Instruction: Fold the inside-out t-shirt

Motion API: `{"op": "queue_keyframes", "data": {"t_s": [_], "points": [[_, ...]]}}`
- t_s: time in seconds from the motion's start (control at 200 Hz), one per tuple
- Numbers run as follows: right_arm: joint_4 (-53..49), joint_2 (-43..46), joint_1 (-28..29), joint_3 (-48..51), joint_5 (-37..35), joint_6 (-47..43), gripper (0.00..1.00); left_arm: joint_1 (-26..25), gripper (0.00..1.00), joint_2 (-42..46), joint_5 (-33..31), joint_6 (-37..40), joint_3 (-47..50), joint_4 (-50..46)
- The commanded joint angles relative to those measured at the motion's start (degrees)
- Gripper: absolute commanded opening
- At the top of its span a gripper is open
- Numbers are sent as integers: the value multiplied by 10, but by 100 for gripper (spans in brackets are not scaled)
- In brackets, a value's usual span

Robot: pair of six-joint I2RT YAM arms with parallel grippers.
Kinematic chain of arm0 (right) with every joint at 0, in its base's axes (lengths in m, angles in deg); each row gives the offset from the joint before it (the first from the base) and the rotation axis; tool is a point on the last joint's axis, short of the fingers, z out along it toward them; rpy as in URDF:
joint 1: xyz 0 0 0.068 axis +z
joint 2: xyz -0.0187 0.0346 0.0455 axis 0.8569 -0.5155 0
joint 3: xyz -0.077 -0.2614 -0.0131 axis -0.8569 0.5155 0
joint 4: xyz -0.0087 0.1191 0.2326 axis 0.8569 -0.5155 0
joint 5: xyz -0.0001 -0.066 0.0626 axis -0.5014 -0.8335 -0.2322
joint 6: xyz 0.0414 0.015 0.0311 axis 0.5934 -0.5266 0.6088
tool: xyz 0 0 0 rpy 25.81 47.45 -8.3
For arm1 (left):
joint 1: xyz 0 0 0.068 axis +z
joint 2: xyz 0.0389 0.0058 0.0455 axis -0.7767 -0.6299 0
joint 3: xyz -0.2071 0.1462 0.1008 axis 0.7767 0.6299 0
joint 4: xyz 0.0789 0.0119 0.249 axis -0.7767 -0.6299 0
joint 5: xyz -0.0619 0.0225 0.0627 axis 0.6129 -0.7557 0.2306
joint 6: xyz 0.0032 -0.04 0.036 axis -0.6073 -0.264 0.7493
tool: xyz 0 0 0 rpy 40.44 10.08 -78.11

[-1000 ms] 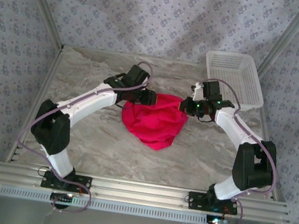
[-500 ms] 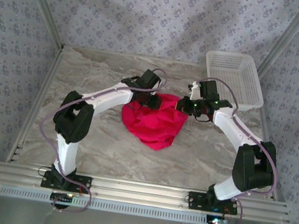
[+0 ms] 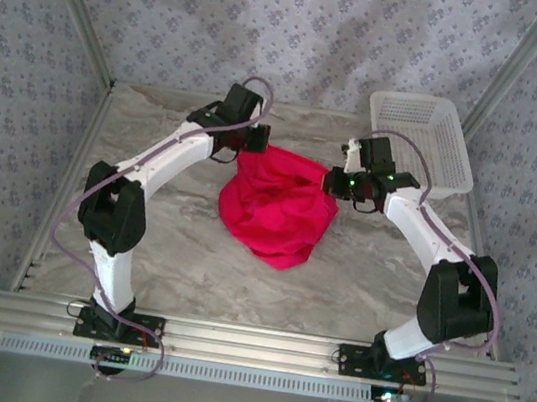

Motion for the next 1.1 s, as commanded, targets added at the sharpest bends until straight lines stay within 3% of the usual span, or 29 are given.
{"op": "queue_keyframes", "data": {"t_s": [0.0,0.1,0.16,0.22,0.38,0.57,0.964,1.029,1.094], "points": [[-5,-26,4,-23,-12,-5,0,10,0,-25,-19,-17,-34,-5],[0,-49,2,-35,-17,9,0,10,0,-52,-37,-18,-49,-16],[-3,-61,1,-44,-16,15,0,9,27,-48,-48,-20,-38,-23],[-8,-71,0,-54,-16,21,0,8,42,-34,-56,-19,-23,-37],[-13,-79,-1,-67,-14,27,0,-3,57,31,-18,-33,44,-59],[-12,-84,0,-69,-11,29,0,-38,57,38,31,-64,83,-56],[-11,-74,12,-68,-6,37,0,-48,59,-115,14,-52,-9,-82],[-10,-73,15,-69,-5,37,0,-47,51,-132,-2,-49,-24,-83],[-13,-72,18,-66,-3,34,0,-41,29,-143,-10,-46,-43,-89]]}}
